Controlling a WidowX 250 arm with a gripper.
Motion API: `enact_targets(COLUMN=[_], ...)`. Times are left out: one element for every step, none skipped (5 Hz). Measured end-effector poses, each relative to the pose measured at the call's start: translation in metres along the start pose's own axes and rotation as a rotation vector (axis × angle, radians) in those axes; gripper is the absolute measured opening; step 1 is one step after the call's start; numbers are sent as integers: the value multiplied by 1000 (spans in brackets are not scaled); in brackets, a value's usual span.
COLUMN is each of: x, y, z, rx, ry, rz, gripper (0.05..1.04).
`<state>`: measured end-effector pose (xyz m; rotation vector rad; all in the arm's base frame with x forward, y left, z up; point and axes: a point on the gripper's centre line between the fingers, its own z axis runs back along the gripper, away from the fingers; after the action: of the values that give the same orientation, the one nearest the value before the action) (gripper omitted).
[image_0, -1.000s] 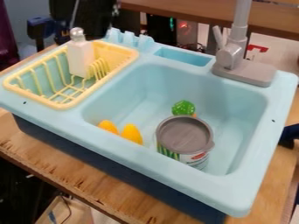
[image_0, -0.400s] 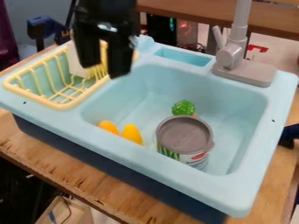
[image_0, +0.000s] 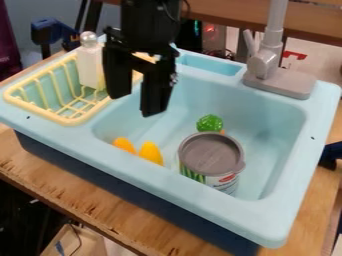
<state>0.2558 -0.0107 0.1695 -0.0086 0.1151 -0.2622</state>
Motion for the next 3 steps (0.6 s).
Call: enact_targets(x=[5,7,8], y=[2,5,6], z=[-9,-14,-23], rx=[52,77,77], ry=[34,48,71], rz=[11,10,12], gripper=[1008,1008,1008])
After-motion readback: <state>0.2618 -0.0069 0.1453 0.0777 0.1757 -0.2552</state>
